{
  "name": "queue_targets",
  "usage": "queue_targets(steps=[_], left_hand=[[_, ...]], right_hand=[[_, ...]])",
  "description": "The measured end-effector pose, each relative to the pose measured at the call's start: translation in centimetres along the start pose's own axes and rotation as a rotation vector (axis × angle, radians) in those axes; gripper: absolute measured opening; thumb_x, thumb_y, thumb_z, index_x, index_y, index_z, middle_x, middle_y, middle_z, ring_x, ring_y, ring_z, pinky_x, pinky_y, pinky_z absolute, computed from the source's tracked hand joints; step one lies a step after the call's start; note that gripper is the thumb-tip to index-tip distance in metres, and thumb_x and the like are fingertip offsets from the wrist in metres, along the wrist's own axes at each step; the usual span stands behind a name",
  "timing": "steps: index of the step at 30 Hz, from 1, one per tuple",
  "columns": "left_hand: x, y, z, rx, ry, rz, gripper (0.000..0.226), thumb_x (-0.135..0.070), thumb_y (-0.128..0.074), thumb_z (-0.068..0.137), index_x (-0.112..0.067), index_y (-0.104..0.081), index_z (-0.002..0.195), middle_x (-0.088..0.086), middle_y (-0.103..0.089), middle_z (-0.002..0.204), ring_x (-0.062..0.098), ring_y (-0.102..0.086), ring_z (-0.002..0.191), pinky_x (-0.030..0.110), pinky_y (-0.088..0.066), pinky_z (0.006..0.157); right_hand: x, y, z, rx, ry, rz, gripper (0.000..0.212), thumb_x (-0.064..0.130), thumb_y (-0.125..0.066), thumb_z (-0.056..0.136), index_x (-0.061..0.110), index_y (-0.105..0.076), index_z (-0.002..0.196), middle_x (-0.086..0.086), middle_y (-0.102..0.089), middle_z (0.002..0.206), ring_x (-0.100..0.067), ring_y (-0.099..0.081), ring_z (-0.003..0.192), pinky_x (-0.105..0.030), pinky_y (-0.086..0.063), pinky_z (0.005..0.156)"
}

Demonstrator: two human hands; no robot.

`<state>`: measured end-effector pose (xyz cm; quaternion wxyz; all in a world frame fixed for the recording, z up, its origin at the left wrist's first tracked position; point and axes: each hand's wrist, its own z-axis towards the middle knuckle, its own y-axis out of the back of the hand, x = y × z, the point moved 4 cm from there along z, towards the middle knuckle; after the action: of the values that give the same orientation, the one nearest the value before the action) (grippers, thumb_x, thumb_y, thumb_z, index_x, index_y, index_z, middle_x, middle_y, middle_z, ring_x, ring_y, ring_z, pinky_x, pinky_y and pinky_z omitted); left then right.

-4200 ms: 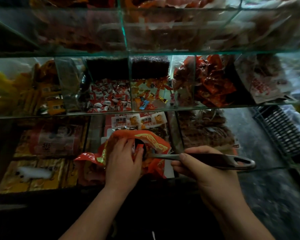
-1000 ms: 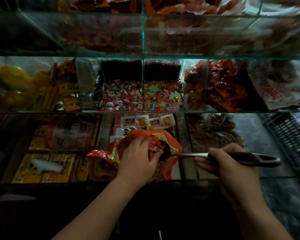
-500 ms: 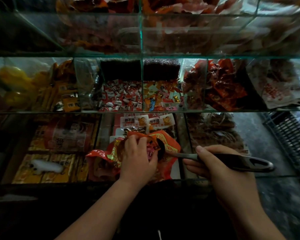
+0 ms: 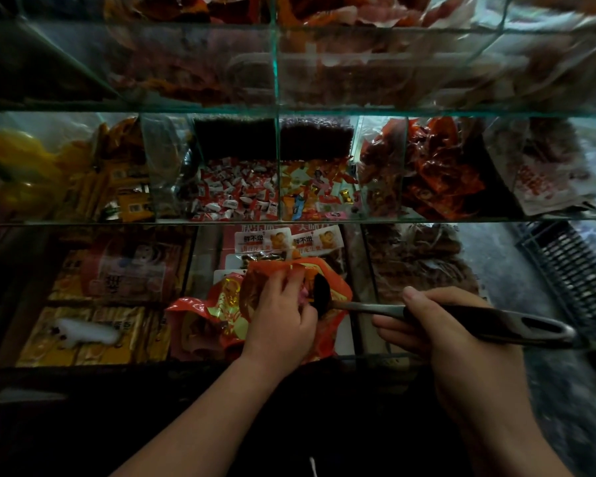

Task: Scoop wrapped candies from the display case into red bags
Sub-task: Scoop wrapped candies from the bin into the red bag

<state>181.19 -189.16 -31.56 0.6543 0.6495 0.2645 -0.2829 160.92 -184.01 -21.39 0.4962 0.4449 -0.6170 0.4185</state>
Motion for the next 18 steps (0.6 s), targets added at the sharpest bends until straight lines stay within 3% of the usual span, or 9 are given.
queue_targets(steps=[3, 7, 10, 13, 15, 18], left_hand=[[-0.1, 0.2, -0.2, -0.064, -0.053, 0.052, 0.055, -0.047, -0.045, 0.102, -0.016, -0.049, 0.148, -0.002, -0.042, 0.148, 0.013, -0.034, 0.139, 0.030, -0.027, 0.117], [-1.0, 1.4, -0.1, -0.167, -0.121, 0.053, 0.054, -0.048, -0.044, 0.101, -0.013, -0.060, 0.139, 0.001, -0.051, 0.145, 0.017, -0.041, 0.139, 0.044, -0.038, 0.116], [-2.4, 3.0, 0.7, -0.279, -0.237, 0.070, 0.042, -0.040, -0.051, 0.100, -0.013, -0.067, 0.128, 0.001, -0.058, 0.138, 0.019, -0.048, 0.135, 0.049, -0.041, 0.112], [-4.1, 4.6, 3.1, -0.323, -0.328, 0.067, 0.037, -0.038, -0.052, 0.099, -0.013, -0.069, 0.122, 0.000, -0.060, 0.132, 0.018, -0.052, 0.128, 0.046, -0.045, 0.108], [-5.5, 5.6, 5.4, -0.327, -0.371, 0.059, 0.037, -0.038, -0.053, 0.099, -0.013, -0.069, 0.122, 0.001, -0.059, 0.132, 0.017, -0.051, 0.127, 0.042, -0.045, 0.107], [-7.4, 6.1, 10.2, -0.264, -0.382, 0.084, 0.041, -0.042, -0.055, 0.100, -0.016, -0.065, 0.129, 0.004, -0.052, 0.143, 0.020, -0.043, 0.134, 0.039, -0.037, 0.113]], right_hand=[[-0.1, 0.4, 0.2, -0.042, -0.013, 0.056, 0.014, 0.031, -0.077, 0.079, 0.020, -0.073, 0.071, -0.016, -0.076, 0.072, -0.042, -0.078, 0.075, -0.039, -0.064, 0.065], [0.5, 0.4, -0.1, -0.039, 0.000, 0.122, 0.014, 0.024, -0.074, 0.080, 0.022, -0.072, 0.066, -0.014, -0.074, 0.067, -0.044, -0.077, 0.074, -0.037, -0.063, 0.063], [1.5, 0.2, -0.1, -0.042, 0.017, 0.191, 0.022, 0.015, -0.077, 0.079, 0.025, -0.071, 0.061, -0.010, -0.073, 0.064, -0.042, -0.077, 0.072, -0.031, -0.062, 0.060], [2.9, -0.5, 0.2, -0.051, 0.030, 0.278, 0.038, 0.005, -0.064, 0.090, 0.025, -0.071, 0.058, -0.006, -0.073, 0.064, -0.037, -0.078, 0.072, -0.027, -0.061, 0.059], [4.0, -0.9, 1.0, -0.078, 0.027, 0.343, 0.045, -0.002, -0.057, 0.096, 0.024, -0.071, 0.062, -0.007, -0.074, 0.065, -0.035, -0.079, 0.073, -0.025, -0.061, 0.060], [4.7, -1.4, 3.1, -0.125, 0.008, 0.455, 0.020, -0.001, -0.056, 0.099, 0.011, -0.064, 0.085, -0.008, -0.076, 0.070, -0.032, -0.080, 0.081, -0.023, -0.061, 0.063]])
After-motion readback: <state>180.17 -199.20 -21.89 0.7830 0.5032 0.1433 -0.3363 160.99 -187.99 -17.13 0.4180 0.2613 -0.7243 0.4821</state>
